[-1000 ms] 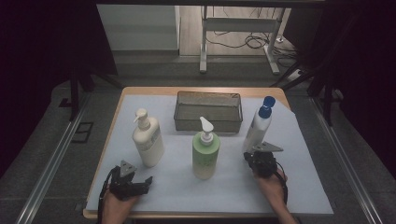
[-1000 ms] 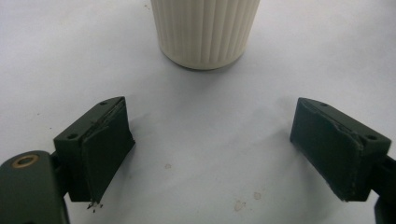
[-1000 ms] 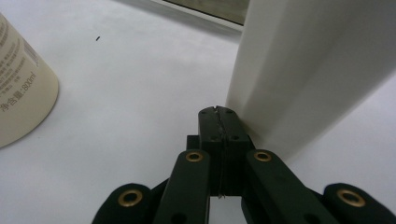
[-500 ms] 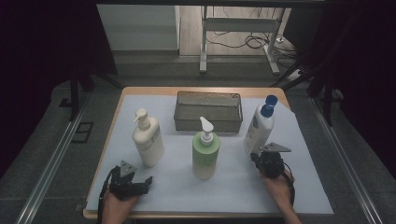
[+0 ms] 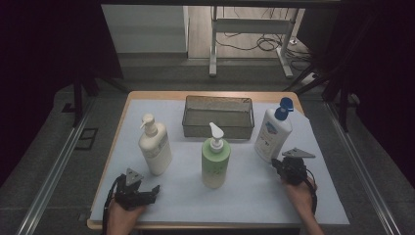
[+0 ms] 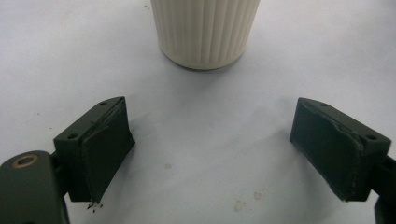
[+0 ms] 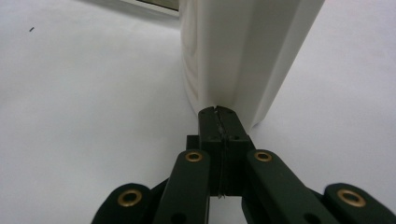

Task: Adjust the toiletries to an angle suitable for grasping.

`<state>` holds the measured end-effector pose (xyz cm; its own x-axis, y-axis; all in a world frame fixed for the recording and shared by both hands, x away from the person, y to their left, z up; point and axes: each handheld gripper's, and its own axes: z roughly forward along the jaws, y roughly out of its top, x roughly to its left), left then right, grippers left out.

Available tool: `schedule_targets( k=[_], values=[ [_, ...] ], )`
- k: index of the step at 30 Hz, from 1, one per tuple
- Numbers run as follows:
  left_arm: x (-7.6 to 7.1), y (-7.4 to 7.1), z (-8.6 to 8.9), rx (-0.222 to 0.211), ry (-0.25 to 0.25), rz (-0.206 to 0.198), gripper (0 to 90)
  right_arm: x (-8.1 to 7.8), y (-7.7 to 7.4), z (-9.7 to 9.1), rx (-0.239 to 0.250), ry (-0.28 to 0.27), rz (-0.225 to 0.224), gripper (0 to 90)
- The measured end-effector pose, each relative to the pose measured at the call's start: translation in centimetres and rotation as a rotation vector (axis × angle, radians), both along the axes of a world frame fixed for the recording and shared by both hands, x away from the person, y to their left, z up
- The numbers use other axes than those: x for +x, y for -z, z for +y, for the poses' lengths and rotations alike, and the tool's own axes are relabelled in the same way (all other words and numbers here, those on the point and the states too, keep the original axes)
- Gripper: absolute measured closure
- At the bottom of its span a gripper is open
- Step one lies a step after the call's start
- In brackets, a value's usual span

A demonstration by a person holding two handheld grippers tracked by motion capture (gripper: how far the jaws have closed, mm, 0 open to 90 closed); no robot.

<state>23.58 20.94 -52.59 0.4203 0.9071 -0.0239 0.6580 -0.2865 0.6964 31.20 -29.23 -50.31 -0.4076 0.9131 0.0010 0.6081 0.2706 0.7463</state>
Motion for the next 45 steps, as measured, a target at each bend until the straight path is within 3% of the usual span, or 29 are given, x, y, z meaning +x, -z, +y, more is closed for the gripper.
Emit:
schedule_targets(
  k=[8, 14, 16, 26, 34, 45],
  values=[
    [0.0, 0.0, 0.0, 0.0, 0.0, 0.0, 12.0, -0.5, -0.4, 0.0, 0.022, -0.028, 0.005, 78.6],
    [0.0, 0.0, 0.0, 0.0, 0.0, 0.0, 11.9, -1.3, -1.0, -0.4, 0.013, -0.047, 0.006, 60.8],
    [0.0, 0.0, 0.0, 0.0, 0.0, 0.0, 12.0, -1.3, -1.0, -0.4, 0.013, -0.053, 0.009, 58.9],
    [0.0, 0.0, 0.0, 0.0, 0.0, 0.0, 11.9, -1.9, -3.2, -0.6, -0.002, -0.072, -0.005, 39.3],
    [0.0, 0.0, 0.0, 0.0, 0.0, 0.0, 11.9, -1.6, -4.9, -1.2, 0.0, -0.052, -0.016, 27.2],
    [0.0, 0.0, 0.0, 0.0, 0.001, 0.0, 11.9, -0.6, -6.8, -1.5, 0.026, -0.052, -0.021, 17.5]
  ],
)
